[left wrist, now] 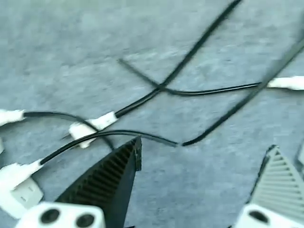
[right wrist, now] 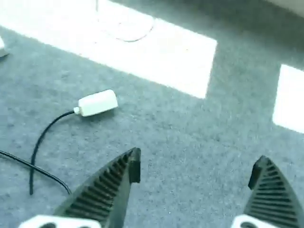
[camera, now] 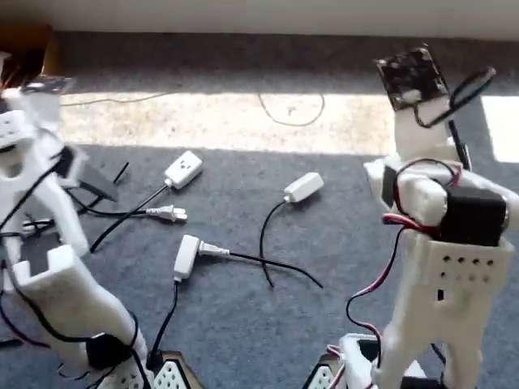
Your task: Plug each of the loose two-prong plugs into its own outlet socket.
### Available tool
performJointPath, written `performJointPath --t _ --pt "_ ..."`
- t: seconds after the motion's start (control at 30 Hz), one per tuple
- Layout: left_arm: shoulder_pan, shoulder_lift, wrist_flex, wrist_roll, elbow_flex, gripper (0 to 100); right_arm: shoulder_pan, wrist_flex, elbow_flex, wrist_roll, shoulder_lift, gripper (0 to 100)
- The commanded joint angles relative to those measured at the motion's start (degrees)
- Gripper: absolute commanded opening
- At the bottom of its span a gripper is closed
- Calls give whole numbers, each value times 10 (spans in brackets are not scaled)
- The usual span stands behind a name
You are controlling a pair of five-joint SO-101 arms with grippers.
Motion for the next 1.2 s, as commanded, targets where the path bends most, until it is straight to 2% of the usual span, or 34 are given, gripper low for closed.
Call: performJointPath --t 0.0,0.1,0.17,0.23,0.33,0.43,0.5,0.7,0.8,0.97,1.17 --pt "172 -119 4 47 111 386 52 -227 360 16 -96 349" --pt "224 -193 -28 48 219 370 27 -389 589 17 -141 349" --pt "226 -228 -56 48 289 344 -27 -419 643 25 -145 349" --pt "224 -258 -75 47 347 333 -95 -405 651 45 -136 349" --pt "201 -296 -94 47 398 334 -188 -378 632 29 -103 349" --pt "190 -314 -103 17 446 331 -230 -363 603 4 -52 349" --pt "193 -314 -125 1 484 330 -251 -388 596 -2 -11 349" --pt "149 -311 -258 18 538 329 -262 -489 578 -34 136 349" --pt "116 -289 -305 33 536 329 -262 -495 545 -36 204 349" --pt "92 -227 -310 32 496 329 -262 -495 510 -37 249 349" --pt "139 -173 -310 35 497 329 -262 -531 491 -37 255 349"
